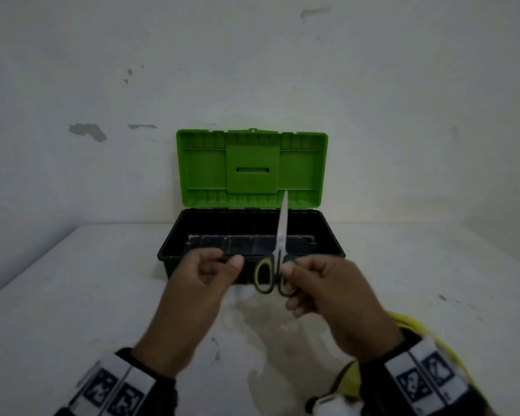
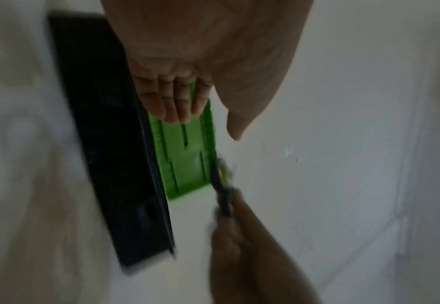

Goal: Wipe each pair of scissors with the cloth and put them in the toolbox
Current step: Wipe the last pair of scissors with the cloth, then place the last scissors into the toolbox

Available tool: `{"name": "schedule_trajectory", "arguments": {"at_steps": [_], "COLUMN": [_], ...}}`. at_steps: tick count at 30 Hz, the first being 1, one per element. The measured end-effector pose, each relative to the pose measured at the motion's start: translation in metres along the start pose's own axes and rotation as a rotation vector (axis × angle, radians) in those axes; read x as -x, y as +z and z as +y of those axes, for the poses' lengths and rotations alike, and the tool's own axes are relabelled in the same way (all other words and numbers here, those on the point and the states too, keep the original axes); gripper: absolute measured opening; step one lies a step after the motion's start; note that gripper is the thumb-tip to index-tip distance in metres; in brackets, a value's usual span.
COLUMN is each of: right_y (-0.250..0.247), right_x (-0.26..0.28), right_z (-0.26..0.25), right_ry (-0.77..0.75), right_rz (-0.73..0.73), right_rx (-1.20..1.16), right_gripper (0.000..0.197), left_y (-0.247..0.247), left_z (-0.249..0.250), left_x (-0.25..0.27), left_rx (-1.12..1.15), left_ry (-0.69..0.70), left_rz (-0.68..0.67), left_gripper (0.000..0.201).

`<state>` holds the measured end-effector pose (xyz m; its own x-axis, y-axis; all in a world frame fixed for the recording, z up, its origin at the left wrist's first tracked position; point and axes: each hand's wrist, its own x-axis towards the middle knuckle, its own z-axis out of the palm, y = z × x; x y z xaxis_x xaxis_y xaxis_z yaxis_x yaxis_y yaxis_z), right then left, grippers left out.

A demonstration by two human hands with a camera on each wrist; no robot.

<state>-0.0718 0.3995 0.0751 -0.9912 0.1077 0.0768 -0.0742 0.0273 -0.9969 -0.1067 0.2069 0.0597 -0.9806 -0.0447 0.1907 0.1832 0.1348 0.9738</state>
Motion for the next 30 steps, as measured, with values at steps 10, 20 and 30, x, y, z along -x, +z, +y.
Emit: {"name": "schedule_trajectory", "arguments": {"at_steps": [10,20,30], "right_y": [-0.059,-0.030,-0.028], "right_x": [-0.134,-0.213,-0.221], "right_z": [-0.038,0.020,0.029], "right_ry": [0.115,0.448,0.472], "right_rz": [0.106,-0.143,-0.237], "right_rx": [0.486,0.968,1.264], "right_gripper": [0.016,0.020,0.036], "left_y": [-0.051,-0.050,-0.048], "left_z": [-0.021,-0.082,-0.073], "left_x": [-0.120,-0.161,-0.154], "left_rx": [-0.799,-0.913,-0.972], "left_ry": [0.282,-0.006,0.004], "left_rz": [-0.201,-0.287,-0.312], "left_gripper": [0.062,0.149,0.152]}}
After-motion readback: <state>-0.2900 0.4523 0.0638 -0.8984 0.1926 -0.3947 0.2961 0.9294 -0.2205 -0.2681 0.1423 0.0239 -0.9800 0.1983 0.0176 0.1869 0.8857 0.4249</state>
